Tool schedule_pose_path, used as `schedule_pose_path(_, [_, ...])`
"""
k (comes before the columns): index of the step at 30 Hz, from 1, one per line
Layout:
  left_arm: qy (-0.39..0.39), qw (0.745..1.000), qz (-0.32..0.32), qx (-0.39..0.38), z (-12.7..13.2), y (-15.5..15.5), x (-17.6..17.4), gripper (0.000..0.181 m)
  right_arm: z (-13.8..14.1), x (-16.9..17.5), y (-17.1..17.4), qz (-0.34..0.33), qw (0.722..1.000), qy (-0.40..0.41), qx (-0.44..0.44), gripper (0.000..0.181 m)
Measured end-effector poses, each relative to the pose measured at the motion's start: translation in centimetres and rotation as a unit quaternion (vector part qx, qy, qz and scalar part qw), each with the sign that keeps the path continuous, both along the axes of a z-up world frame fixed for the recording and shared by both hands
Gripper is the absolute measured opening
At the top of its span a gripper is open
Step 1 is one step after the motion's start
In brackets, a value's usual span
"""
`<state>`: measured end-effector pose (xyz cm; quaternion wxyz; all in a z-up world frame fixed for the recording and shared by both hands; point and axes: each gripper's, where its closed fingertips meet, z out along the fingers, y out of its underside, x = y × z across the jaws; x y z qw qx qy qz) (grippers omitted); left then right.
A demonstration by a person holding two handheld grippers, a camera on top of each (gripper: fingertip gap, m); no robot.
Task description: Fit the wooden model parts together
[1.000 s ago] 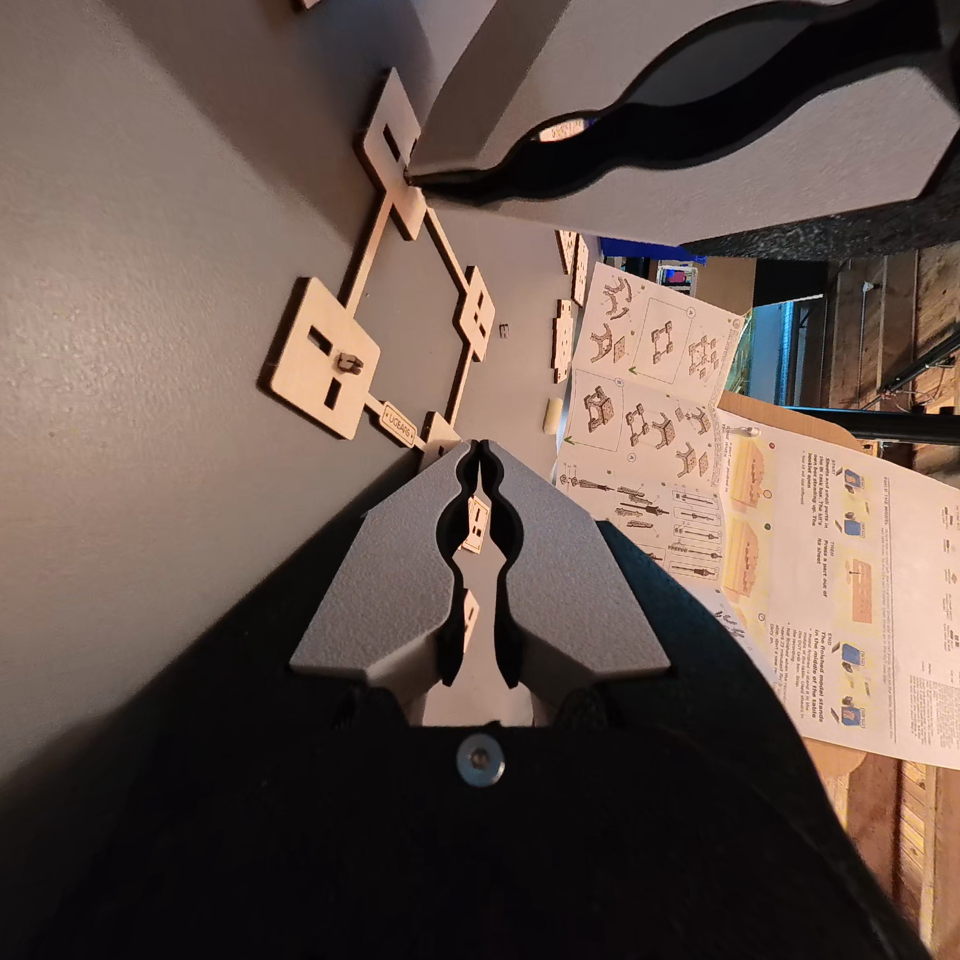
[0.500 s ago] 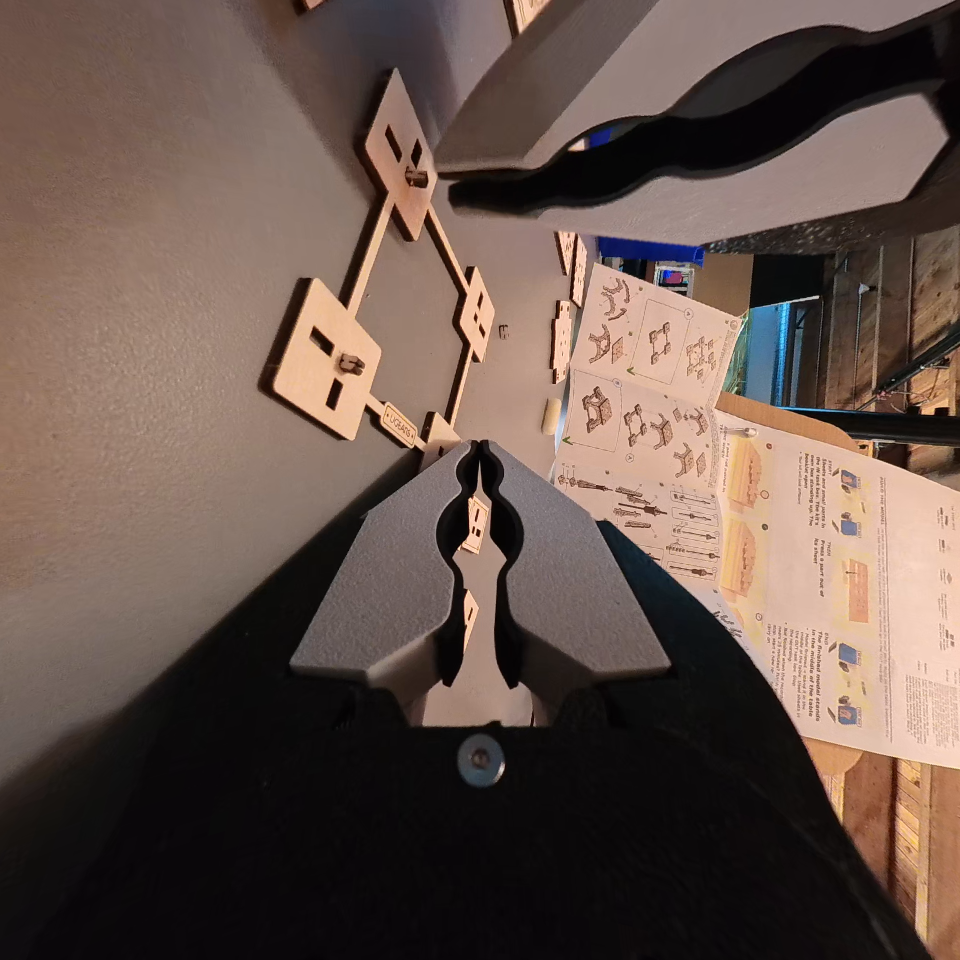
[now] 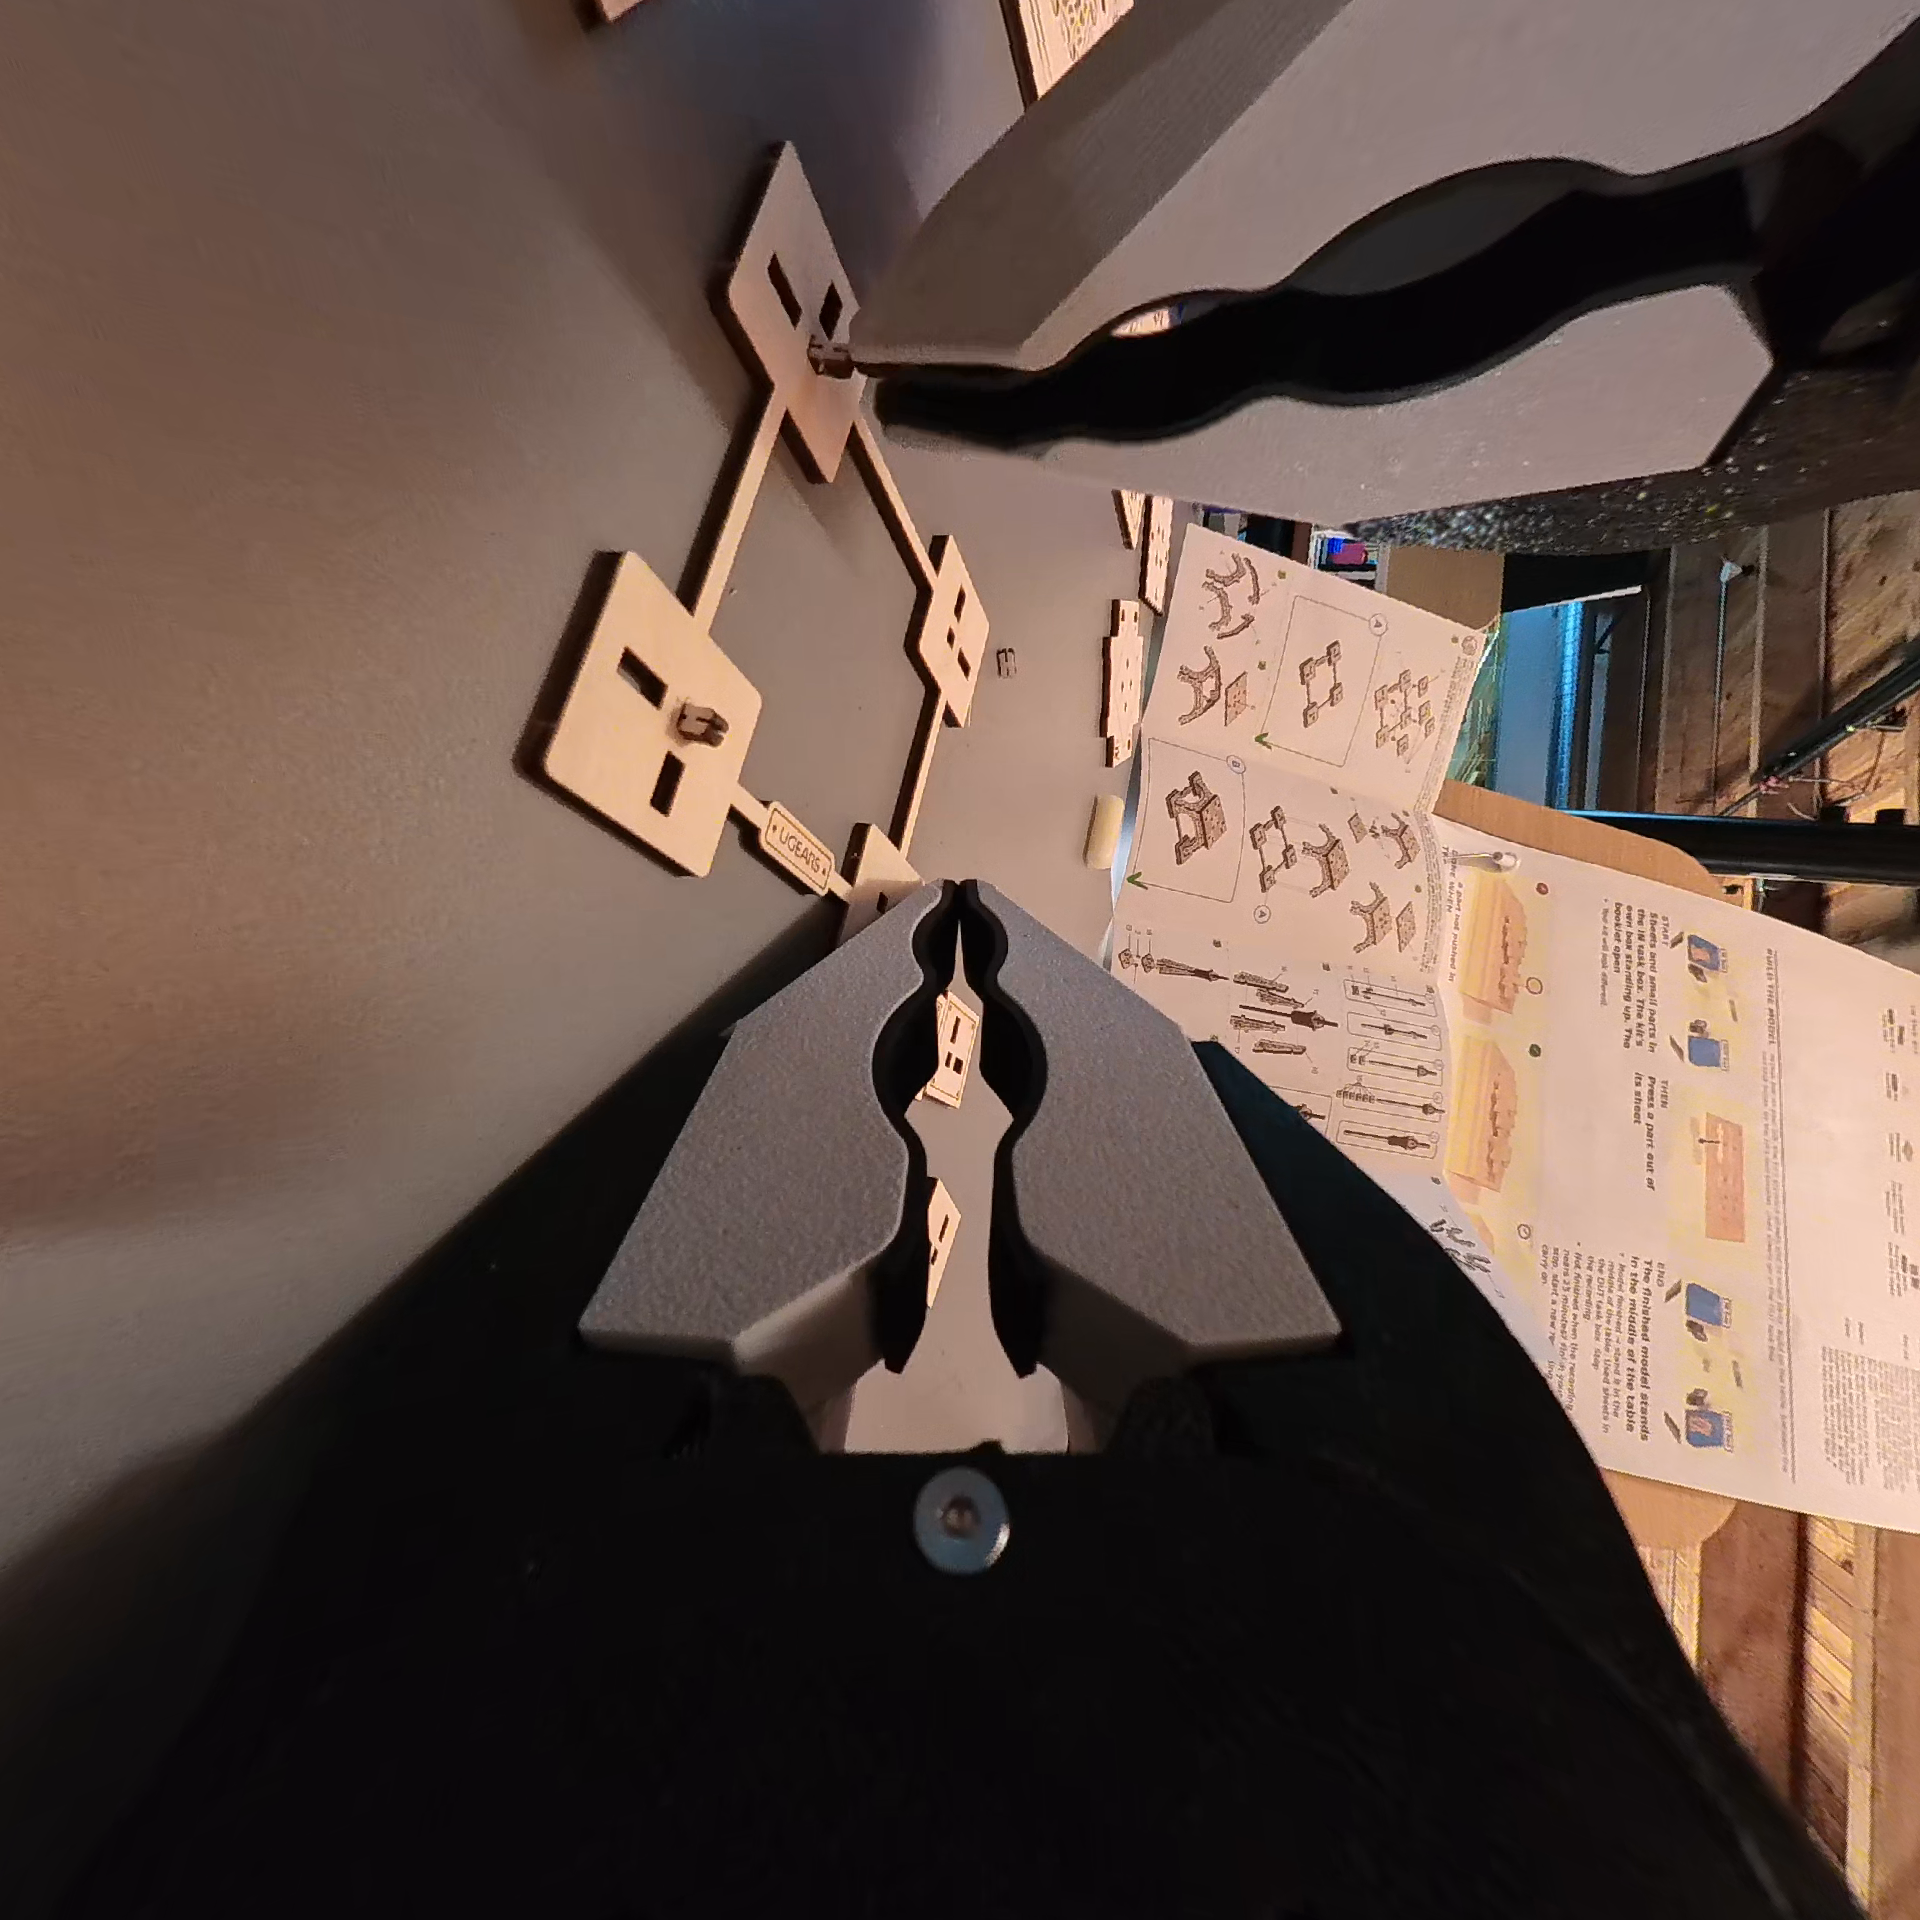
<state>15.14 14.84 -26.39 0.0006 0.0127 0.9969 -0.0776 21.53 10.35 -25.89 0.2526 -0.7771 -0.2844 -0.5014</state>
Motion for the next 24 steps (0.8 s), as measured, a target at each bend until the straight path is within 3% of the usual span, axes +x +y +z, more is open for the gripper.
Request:
schedule_pose_path(1, [0.001,1.000,-0.001,0.000,0.00,-0.01,-0.03,0.001,0.00,-0.02,0.00,0.000,1.000,0.000,0.000,0.000])
schedule_pose_path(17, [0.006,1.000,-0.015,0.016,-0.25,0.01,-0.28,0.000,-0.05,-0.15,-0.03,-0.001,1.000,0.003,0.002,0.000])
schedule_pose_path(24, [-0.038,0.999,-0.029,0.011,-0.26,-0.40,-0.92,0.000,-0.06,-0.17,-0.01,-0.002,1.000,0.004,0.002,0.000])
